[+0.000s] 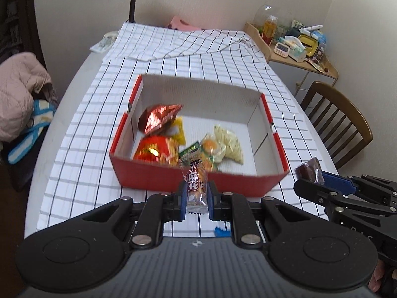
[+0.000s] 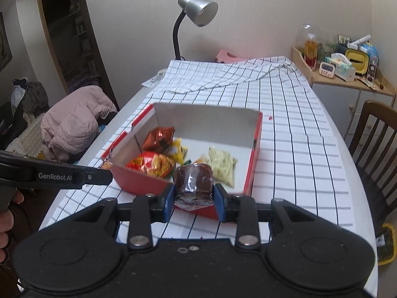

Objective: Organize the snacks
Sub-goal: 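Carry the peanut candy and brown cake into the box with both tools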

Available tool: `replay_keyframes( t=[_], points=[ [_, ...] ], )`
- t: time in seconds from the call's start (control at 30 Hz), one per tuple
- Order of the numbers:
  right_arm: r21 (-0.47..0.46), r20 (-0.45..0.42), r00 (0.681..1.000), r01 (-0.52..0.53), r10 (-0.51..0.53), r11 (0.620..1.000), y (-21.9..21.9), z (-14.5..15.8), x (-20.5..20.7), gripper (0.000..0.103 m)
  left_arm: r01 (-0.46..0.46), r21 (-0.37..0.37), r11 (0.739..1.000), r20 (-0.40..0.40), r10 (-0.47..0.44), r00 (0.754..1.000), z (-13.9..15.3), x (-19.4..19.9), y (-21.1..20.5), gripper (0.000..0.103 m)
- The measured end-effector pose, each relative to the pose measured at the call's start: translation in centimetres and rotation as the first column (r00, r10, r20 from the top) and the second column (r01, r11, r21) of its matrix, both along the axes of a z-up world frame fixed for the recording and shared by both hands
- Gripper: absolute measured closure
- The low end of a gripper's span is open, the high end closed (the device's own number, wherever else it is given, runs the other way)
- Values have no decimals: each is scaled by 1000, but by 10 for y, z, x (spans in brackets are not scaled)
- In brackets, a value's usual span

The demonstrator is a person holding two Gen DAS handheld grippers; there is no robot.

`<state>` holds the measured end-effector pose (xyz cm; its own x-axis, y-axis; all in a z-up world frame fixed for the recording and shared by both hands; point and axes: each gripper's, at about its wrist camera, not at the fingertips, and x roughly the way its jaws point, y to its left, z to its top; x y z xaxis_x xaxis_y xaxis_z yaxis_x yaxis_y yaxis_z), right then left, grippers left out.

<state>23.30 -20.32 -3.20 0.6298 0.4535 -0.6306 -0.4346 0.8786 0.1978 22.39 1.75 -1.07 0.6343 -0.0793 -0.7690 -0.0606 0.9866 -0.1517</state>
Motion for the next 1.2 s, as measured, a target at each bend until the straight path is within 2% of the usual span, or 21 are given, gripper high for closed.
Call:
replay_keyframes(
  t=[0.17, 0.63, 0.93, 1.2],
  points=[
    [-12, 3, 1000, 14, -14, 1000, 7, 4, 19, 71, 11, 30, 1000, 11, -11, 1000, 9, 21, -2, 87],
    [-57, -69, 996, 56, -60, 997, 23, -12, 77, 71, 15, 66, 998, -49, -11, 999, 2, 93, 8, 87],
    [-130, -132, 990, 22, -39, 991, 40, -37, 104, 71, 67, 102, 993, -119, -55, 991, -22, 135, 3, 87],
    [-197, -182, 983, -48, 12, 979, 61, -59, 121, 71, 117, 131, 984, -167, -95, 981, -47, 164, -5, 87]
  ],
)
